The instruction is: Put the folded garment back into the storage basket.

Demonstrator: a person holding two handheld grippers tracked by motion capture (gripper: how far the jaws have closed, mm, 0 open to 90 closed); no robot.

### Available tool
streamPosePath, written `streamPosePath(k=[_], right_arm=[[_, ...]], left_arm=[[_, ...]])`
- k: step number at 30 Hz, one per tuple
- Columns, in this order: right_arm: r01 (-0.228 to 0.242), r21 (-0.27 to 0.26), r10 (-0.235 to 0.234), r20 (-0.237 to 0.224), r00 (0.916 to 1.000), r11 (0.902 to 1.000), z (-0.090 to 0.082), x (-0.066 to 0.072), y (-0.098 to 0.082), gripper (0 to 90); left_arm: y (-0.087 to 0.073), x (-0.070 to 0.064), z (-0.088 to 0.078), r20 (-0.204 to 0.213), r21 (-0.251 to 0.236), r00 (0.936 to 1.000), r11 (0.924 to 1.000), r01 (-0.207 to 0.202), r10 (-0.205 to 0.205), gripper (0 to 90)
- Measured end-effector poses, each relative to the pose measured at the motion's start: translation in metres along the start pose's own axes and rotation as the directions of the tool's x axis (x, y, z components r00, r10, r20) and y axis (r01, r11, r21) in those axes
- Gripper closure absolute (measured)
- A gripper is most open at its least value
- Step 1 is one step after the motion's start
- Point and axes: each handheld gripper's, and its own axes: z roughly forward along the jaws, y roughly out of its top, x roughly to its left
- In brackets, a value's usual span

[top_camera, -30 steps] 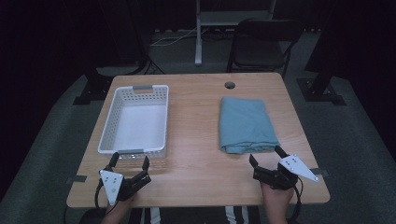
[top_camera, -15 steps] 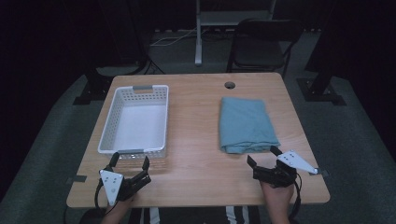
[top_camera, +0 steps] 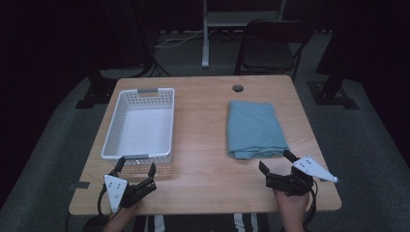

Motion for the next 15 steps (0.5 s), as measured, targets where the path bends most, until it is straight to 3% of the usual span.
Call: streamPosePath(k=[6,11,15], right_arm=[[-0.001,-0.031,0.001,-0.011,0.9999,0.9995,-0.01,0.001,0.009,3.1],[0.012,-0.017,-0.012,-0.018,0.9998,0.9998,-0.011,0.003,0.018,3.1],[0.008,-0.007,-0.009,-0.05,0.9987,0.9999,-0.01,0.005,0.025,3.1]], left_arm=[[0.0,-0.001,0.0,-0.014,0.002,0.9998,0.9999,-0.013,0.013,3.8],[0.0,-0.001,0.0,-0.015,0.001,0.9998,0.9999,-0.013,0.013,3.8],[0.0,-0.001,0.0,-0.015,0.001,0.9998,0.9999,-0.013,0.013,3.8]])
